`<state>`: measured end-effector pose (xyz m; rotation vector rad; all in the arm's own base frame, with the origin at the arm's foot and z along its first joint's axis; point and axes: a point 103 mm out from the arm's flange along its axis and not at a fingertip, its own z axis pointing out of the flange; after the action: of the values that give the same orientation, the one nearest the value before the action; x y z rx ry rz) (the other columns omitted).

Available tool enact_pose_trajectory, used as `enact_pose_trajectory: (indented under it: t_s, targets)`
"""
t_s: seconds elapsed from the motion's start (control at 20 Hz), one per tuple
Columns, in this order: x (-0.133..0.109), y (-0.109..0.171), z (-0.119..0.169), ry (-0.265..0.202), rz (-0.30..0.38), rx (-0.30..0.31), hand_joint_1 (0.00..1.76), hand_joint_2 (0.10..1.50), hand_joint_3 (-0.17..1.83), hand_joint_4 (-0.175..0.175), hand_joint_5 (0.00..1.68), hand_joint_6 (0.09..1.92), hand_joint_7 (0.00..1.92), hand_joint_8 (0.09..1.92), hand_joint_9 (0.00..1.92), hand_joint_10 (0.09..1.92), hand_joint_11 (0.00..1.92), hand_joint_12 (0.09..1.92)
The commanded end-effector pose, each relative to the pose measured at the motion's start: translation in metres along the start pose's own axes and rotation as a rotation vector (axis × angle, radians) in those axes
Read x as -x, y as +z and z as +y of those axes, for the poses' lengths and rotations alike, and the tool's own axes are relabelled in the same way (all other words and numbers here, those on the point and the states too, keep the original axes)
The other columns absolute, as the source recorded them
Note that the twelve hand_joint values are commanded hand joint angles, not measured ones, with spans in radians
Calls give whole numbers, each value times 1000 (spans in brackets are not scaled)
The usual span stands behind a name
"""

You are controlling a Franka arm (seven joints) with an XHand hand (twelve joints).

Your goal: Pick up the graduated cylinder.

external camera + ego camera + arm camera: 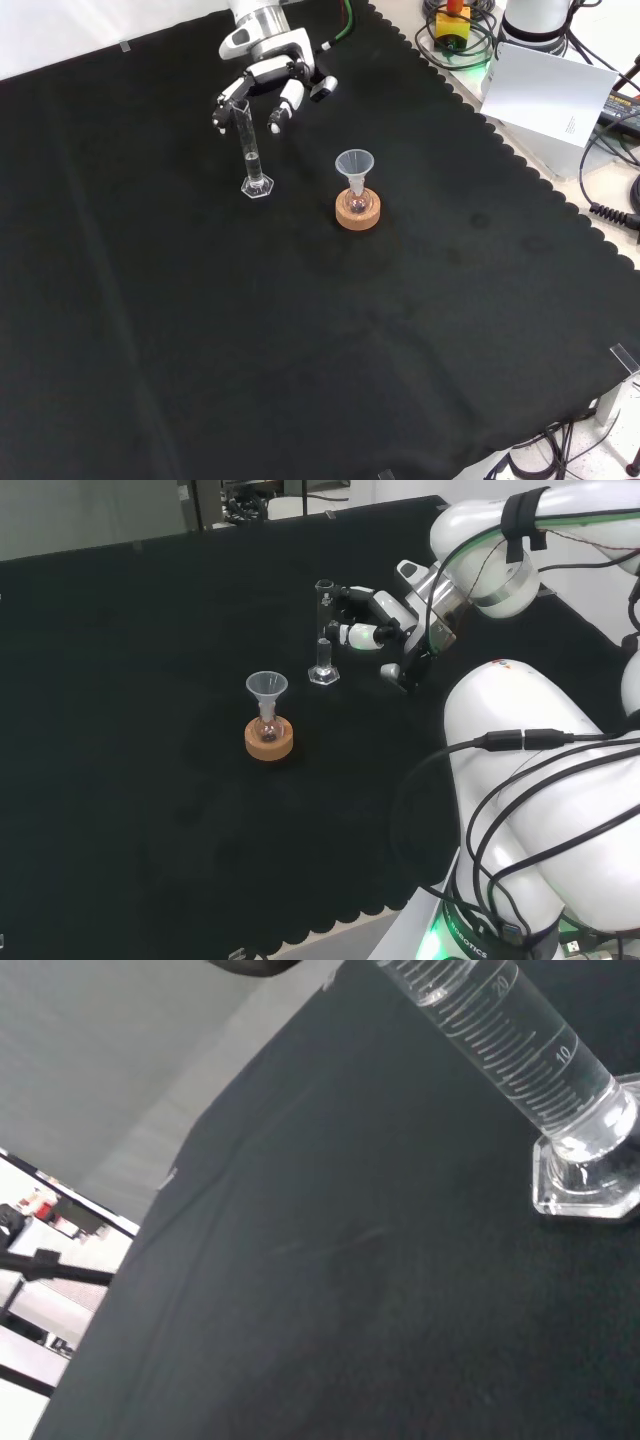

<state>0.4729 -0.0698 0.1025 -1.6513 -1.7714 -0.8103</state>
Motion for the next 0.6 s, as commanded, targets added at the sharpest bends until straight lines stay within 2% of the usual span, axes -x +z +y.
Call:
enact_pose_trajectory:
  t_s: [0.05,0.35,0.6]
  targets:
    - [5,3,7,-23,66,-7,940,957,-175,-40,392,87,352,671,481,634,197,1349]
    - [3,10,10,-75,107,-43,961,928,-175,-35,345,87,334,658,482,629,196,1345]
    - [2,17,13,-93,151,-25,984,930,-175,-33,337,87,318,651,484,627,207,1347]
